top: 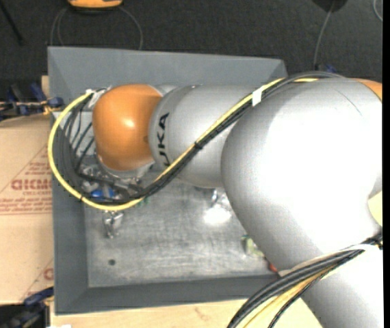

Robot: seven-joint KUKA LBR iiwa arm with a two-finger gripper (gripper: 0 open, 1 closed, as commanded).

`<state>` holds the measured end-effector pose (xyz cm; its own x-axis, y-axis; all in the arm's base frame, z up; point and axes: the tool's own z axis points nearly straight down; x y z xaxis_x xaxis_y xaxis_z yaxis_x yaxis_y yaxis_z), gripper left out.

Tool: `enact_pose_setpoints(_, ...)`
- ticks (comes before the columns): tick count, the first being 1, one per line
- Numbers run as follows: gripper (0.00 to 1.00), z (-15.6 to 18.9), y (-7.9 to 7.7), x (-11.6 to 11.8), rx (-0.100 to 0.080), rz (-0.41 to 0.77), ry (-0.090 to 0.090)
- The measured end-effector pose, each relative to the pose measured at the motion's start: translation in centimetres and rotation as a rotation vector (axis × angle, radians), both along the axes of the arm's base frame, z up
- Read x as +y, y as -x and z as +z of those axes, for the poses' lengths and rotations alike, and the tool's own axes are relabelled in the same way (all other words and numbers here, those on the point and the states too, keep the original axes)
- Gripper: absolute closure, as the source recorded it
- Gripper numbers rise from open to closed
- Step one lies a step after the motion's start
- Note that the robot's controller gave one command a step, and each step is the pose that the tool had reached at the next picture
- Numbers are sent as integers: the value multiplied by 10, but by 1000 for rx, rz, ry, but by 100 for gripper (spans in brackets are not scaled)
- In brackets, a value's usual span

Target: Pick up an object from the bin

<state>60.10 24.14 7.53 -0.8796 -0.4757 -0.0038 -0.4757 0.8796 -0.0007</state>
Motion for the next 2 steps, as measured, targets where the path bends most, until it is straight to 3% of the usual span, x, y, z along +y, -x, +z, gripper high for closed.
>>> enact_pose_setpoints(1, 100, 1, -2, -2, -2, -8, -3)
enact_pose_setpoints(2, 100, 114, 5, -24, -9, 72, -1)
